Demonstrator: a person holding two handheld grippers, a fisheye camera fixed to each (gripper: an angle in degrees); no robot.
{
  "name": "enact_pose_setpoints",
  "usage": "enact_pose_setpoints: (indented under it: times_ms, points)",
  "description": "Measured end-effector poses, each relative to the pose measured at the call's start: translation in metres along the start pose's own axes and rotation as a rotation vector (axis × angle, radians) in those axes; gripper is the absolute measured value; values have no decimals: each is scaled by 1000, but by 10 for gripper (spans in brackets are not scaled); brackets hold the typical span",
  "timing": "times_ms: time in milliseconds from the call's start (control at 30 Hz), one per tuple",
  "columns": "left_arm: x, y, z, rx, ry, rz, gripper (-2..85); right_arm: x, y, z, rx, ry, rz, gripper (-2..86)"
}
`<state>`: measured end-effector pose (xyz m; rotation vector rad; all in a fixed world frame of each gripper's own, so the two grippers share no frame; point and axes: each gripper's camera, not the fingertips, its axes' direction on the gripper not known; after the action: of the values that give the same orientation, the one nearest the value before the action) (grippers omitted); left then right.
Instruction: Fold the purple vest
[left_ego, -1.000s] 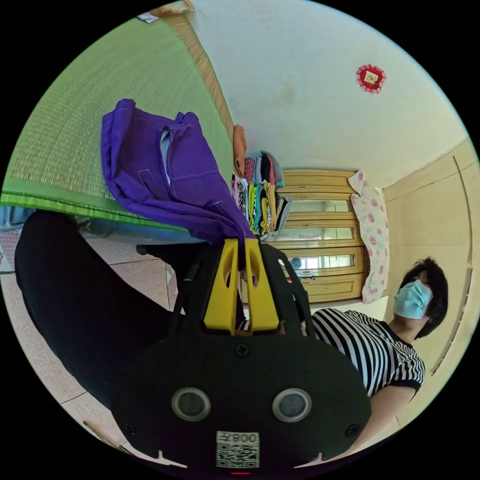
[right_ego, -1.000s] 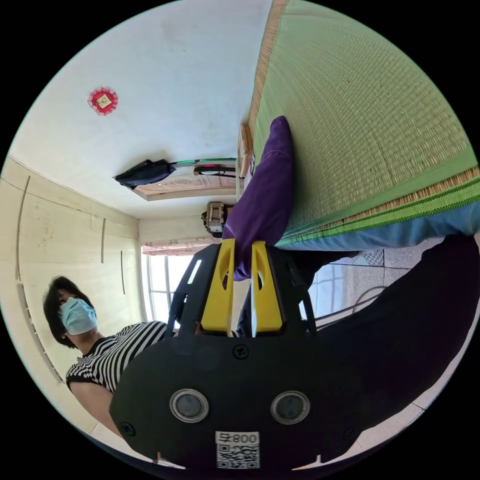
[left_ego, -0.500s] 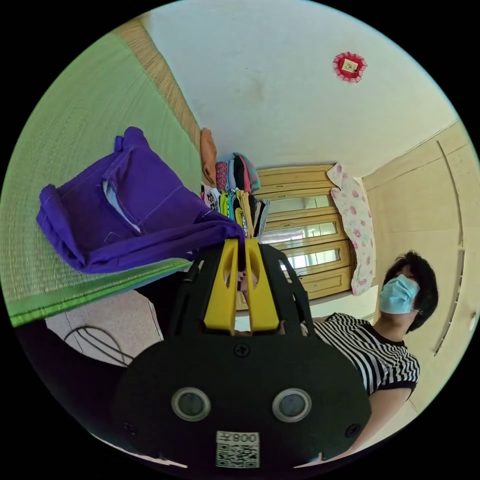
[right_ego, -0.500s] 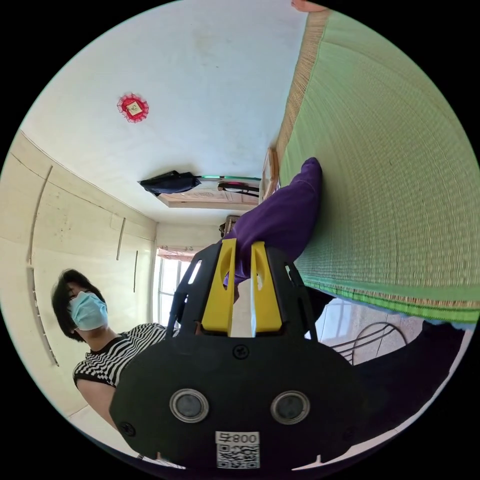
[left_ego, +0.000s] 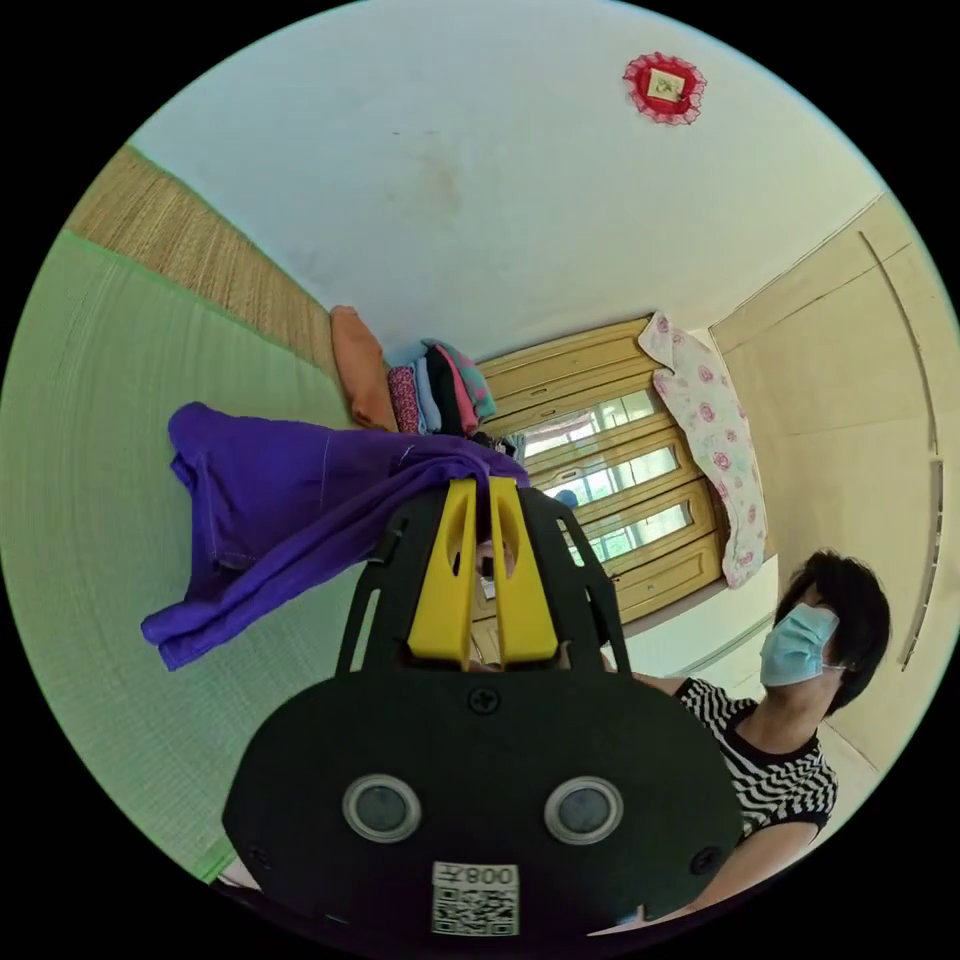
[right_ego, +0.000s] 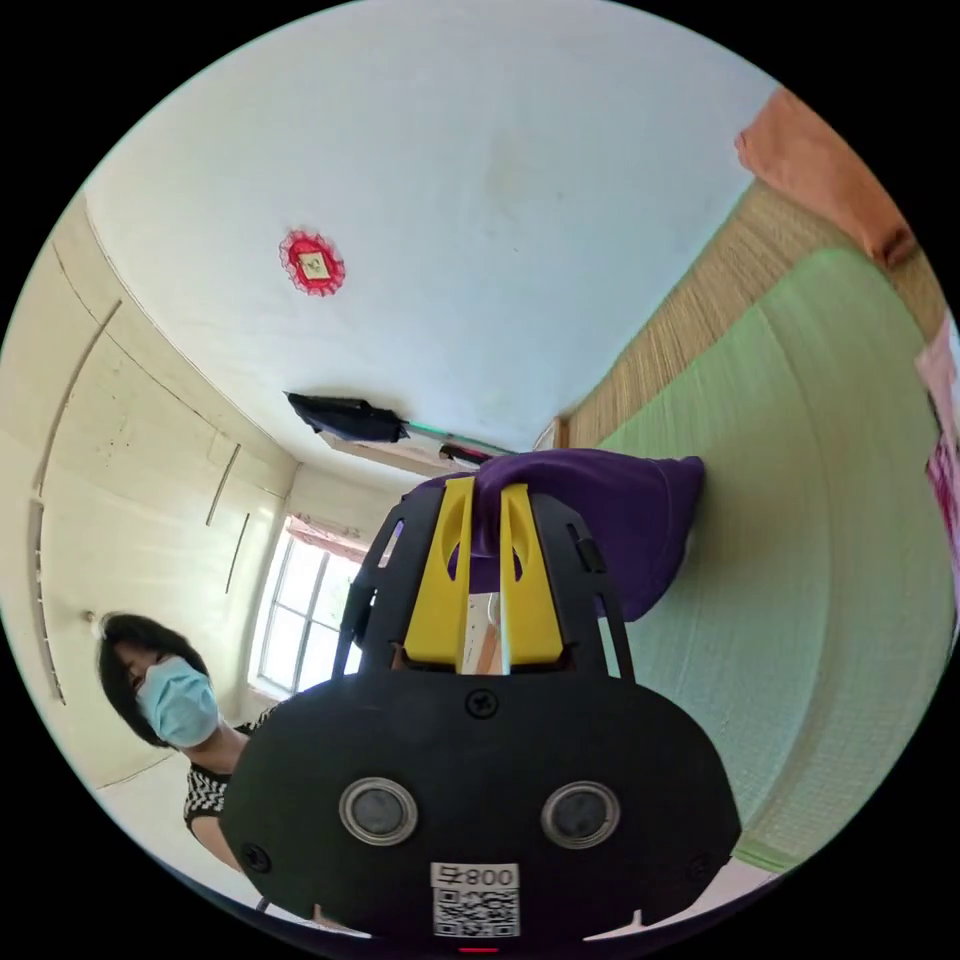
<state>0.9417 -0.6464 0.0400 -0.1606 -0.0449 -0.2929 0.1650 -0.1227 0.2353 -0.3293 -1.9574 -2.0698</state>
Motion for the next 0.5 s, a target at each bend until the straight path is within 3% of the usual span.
enact_pose_setpoints:
  times_ms: [233, 500]
  points:
    - [135, -150, 135, -6, 50, 168, 21, -86, -81, -155, 192, 140, -165, 20]
    - [286, -216, 333, -180, 112, 357, 22, -140, -32, -371, 435, 260, -269, 17]
